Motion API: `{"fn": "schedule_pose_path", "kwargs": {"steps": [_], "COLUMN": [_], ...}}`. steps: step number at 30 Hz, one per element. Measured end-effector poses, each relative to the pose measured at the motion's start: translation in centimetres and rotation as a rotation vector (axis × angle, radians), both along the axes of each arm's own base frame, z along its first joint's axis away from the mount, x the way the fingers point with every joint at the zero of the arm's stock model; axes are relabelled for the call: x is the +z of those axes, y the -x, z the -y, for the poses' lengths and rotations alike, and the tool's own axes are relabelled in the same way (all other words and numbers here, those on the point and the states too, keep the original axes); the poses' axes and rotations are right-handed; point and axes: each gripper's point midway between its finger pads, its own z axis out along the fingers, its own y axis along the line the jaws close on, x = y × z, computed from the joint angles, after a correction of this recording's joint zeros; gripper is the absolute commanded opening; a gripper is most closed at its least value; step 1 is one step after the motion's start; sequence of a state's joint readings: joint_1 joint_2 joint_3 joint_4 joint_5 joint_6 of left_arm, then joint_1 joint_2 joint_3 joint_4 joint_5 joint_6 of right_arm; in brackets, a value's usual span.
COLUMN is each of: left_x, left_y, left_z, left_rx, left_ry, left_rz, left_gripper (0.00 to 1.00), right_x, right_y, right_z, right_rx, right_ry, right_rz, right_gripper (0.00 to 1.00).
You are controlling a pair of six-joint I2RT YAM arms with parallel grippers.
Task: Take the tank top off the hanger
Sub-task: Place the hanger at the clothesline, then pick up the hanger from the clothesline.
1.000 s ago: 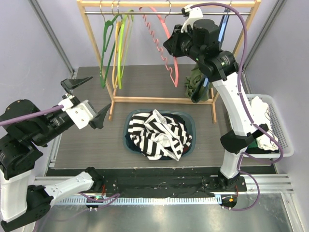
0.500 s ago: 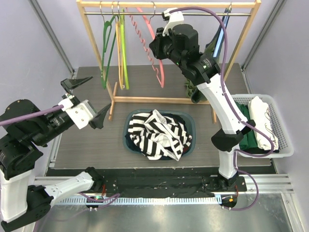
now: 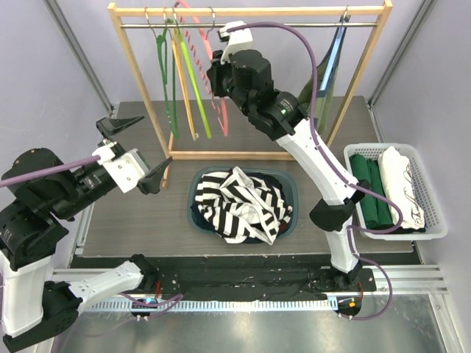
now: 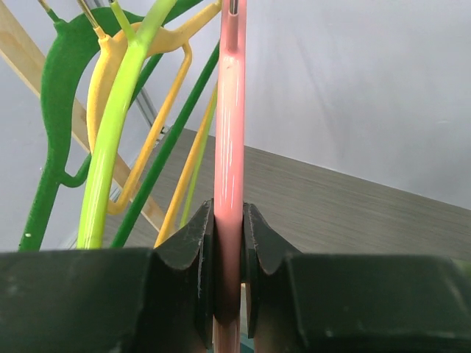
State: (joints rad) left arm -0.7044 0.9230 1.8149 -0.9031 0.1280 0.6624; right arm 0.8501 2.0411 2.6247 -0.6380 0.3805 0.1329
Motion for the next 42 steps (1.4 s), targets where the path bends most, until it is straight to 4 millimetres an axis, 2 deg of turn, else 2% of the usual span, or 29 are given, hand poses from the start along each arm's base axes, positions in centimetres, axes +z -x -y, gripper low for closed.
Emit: {"fn": "schedule_pose_path", "kwargs": {"steps": [3,5,6,8,12,15,22,26,29,31,34,37,39,42], "left_x": [-0.2,-0.2,-0.3,-0.4,-0.4,-0.4,-0.5,-0.6,-0.7,-0.8,-1.0,-1.2,-1.4,-1.6], "left_y": [-0.2,-0.4,-0.4,-0.5,-0.6,-0.7,-0.8,-1.0,-1.2,-1.2,-1.4,-1.7,-1.9,-2.3], "left_z": [0.2,0.3,0.4,0.4,0.5,0.6,0.6,0.7,0.8,0.9,1.0,1.2,1.3,1.5], "left_rx": [-0.003,-0.002,-0.001,0.0,-0.001,0.0,0.002,0.005,0.005,0.005,0.005,0.006,0.007,0.01], "left_ry": [-0.004,-0.006,-0.006,-0.008,-0.009,-0.01,-0.013,-0.017,-0.02,-0.022,-0.029,-0.034,-0.039,-0.045], "left_rz": [-0.007,-0.011,-0.013,-0.016,-0.019,-0.02,-0.022,-0.025,-0.028,-0.029,-0.034,-0.04,-0.045,-0.053], "left_gripper": [1.0,1.0,1.0,1.0,1.0,1.0,1.0,1.0,1.0,1.0,1.0,1.0,1.0,1.0], "right_x": [-0.1,-0.1,-0.2,-0.2,-0.7,-1.9,-4.3,-3.4,-0.8,1.6,5.4,8.1,9.2,9.5], "right_y": [0.5,0.5,0.5,0.5,0.8,1.2,1.6,2.7,4.1,5.3,7.8,10.1,11.5,12.3], "right_z": [-0.5,-0.5,-0.5,-0.2,0.3,0.4,0.7,2.1,3.8,5.7,9.7,13.9,16.7,19.8], "right_rx": [0.001,-0.004,-0.007,-0.014,-0.017,-0.011,-0.006,-0.005,-0.007,-0.02,-0.061,-0.116,-0.166,-0.251], "right_ry": [0.01,0.017,0.021,0.027,0.06,0.099,0.17,0.181,0.156,0.129,0.078,0.03,0.013,0.016], "right_rz": [0.005,0.011,0.013,0.017,0.009,-0.016,-0.07,-0.071,-0.035,-0.003,0.057,0.102,0.125,0.138], "right_gripper": [0.01,0.08,0.2,0.23,0.55,0.68,0.71,0.76,0.78,0.78,0.79,0.82,0.84,0.9]}}
